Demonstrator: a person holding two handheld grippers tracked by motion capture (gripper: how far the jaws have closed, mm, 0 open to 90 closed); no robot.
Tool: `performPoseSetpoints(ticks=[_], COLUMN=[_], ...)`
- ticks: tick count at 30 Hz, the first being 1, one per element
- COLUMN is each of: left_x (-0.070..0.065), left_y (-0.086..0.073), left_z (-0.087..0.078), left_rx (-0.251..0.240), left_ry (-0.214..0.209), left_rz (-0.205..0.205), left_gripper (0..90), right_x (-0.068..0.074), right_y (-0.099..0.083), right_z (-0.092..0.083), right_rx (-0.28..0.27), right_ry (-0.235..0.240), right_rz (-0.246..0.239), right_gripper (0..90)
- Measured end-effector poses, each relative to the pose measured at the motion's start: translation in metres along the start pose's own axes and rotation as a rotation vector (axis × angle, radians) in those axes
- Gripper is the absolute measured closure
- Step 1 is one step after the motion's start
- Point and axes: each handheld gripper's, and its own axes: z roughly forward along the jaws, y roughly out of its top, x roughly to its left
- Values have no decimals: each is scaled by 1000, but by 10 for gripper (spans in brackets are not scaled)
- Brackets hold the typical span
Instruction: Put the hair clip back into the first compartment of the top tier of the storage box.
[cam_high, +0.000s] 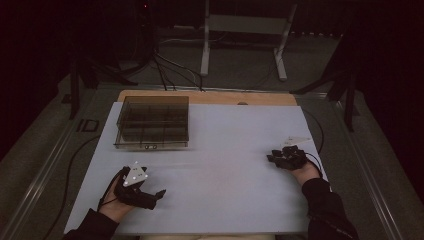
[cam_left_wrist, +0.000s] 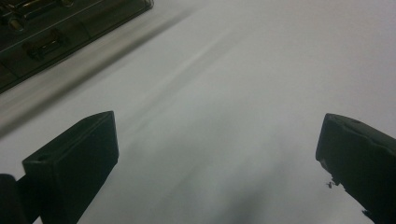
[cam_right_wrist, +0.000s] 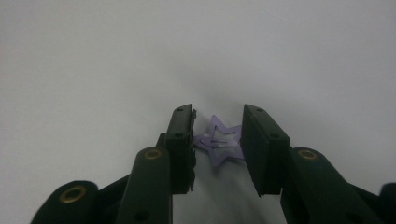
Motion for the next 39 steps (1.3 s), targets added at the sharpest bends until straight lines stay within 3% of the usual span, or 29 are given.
performPoseSetpoints(ticks=[14, 15, 16, 24, 28, 34, 37, 39], left_x=[0, 0, 0, -1, -1, -1, -1, -1], left_y=[0, 0, 0, 0, 0, 0, 0, 0], left_z=[0, 0, 0, 1, 1, 1, 1, 1], left_rx=[-1, -1, 0, 2, 1, 4, 7, 7], left_ry=[-3, -4, -4, -3, -5, -4, -3, -3], left_rz=[1, 2, 3, 5, 5, 5, 8, 8], left_gripper=[0, 0, 0, 0, 0, 0, 0, 0], right_x=[1, 1, 1, -1, -2, -2, -2, -3], right_y=[1, 1, 2, 2, 3, 5, 6, 6], right_z=[0, 0, -1, 0, 0, 0, -3, -5], right_rx=[3, 1, 0, 2, 5, 15, -10, -27], right_ry=[-6, -4, -3, 2, -4, -9, -15, -25], right_rz=[-9, -6, -6, 9, 19, 9, 7, 16], right_gripper=[659, 682, 762, 763, 896, 900, 900, 788])
